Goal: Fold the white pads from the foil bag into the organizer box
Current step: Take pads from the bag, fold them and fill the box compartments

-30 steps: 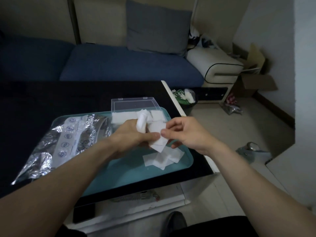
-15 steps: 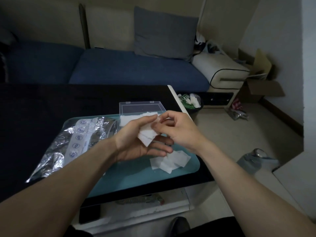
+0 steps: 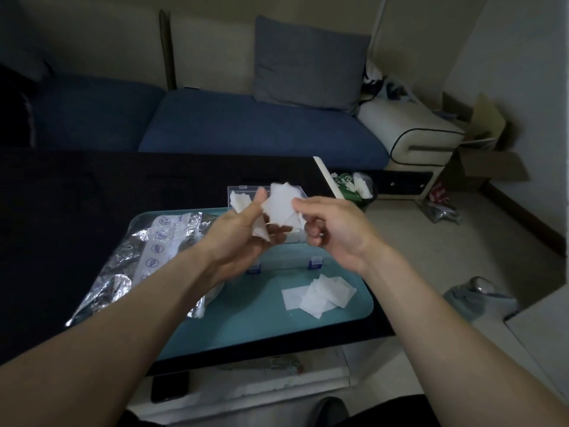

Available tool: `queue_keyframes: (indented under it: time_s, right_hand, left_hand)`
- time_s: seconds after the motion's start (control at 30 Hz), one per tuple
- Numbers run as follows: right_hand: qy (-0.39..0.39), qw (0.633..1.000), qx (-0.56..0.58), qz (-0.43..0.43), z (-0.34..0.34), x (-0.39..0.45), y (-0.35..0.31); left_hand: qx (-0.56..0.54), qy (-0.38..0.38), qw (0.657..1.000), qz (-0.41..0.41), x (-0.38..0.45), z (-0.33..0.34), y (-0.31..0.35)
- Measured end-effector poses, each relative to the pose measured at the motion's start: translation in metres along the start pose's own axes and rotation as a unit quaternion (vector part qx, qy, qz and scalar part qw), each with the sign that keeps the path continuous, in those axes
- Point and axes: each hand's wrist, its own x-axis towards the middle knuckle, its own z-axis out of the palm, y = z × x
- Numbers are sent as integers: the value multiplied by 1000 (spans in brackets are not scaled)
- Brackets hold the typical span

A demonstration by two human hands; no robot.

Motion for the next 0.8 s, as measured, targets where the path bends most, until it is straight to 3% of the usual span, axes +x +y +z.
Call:
queue_keyframes:
  time_s: [0.07,0.17,0.23,0.3,0.37,0.43,0.6,0.7,0.8]
  right_hand:
    - [-13,994,-104,-18,8,-1,8]
    - [34,956,-277,-95,18,0,18]
    - [56,928,-348,-118,18,-2,16]
    - [14,923,-361,-132,9,0,15]
    - [-79,908,-393,-125,3,1,18]
    - [-124,892,-420,-114,2,2,24]
    - [-82,872,-447,-184,1,2,24]
    - [-119,891,-411,-151,-2,-5,22]
    - [-126,868,-458,-143,0,-11,20]
  left_hand:
    - [8,-28,1000,-7,1,0,0]
    - [48,-104,992,-58,-1,-1,-3]
    - [53,-94,992,-69,0,-2,-6]
    - [67,-38,994,-78,2,-5,-7]
    - [87,-53,988,-120,0,-5,-8]
    - [87,-80,981,-152,-4,-1,-10]
    - [102,-82,978,-162,-4,6,-15]
    - [122,-71,977,-157,-4,8,-16]
    - [140,-67,976,-150,-4,12,-18]
